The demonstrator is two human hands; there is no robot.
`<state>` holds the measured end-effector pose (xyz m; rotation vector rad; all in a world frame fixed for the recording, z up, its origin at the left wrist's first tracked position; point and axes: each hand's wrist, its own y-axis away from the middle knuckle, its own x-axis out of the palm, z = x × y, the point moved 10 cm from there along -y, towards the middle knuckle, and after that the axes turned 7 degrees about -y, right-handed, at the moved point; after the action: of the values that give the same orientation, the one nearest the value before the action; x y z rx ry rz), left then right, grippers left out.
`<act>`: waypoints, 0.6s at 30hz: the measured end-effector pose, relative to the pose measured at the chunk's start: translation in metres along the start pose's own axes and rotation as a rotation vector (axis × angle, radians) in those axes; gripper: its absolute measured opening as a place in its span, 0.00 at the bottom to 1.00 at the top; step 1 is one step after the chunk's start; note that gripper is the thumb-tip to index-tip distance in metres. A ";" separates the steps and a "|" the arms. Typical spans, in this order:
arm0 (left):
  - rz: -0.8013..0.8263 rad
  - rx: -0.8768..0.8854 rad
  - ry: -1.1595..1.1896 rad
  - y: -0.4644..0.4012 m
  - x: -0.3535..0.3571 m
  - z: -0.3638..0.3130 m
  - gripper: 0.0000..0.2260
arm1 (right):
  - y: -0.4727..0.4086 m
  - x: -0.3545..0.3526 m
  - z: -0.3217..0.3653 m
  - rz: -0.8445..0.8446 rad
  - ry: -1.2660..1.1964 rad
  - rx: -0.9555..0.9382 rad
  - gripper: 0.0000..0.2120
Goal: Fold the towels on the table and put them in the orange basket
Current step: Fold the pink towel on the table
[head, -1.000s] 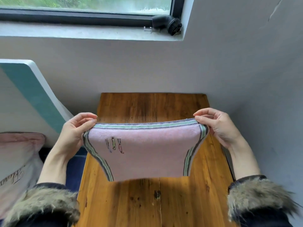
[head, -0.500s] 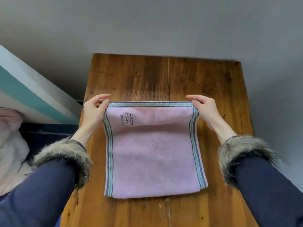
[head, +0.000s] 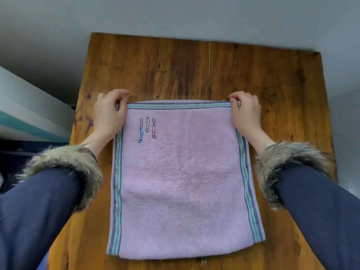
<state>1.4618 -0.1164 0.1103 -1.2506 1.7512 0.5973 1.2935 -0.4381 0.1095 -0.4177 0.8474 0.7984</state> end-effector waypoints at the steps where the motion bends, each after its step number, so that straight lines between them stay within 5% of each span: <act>1: -0.012 0.020 -0.030 0.000 0.001 0.000 0.11 | 0.001 0.000 0.002 -0.026 0.045 -0.029 0.11; 5: -0.025 -0.027 -0.170 -0.001 0.001 0.003 0.12 | 0.004 -0.001 0.005 -0.068 0.206 -0.032 0.13; 13: -0.017 -0.247 -0.093 0.093 -0.024 0.007 0.21 | 0.115 -0.016 0.022 -0.028 0.093 -0.114 0.23; 18: 0.249 0.056 -0.273 0.208 0.004 -0.060 0.22 | 0.241 0.017 0.044 0.207 0.084 -0.221 0.24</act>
<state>1.2471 -0.0864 0.1151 -0.8718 1.6893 0.8164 1.1382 -0.2486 0.1174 -0.5688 0.8935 1.0777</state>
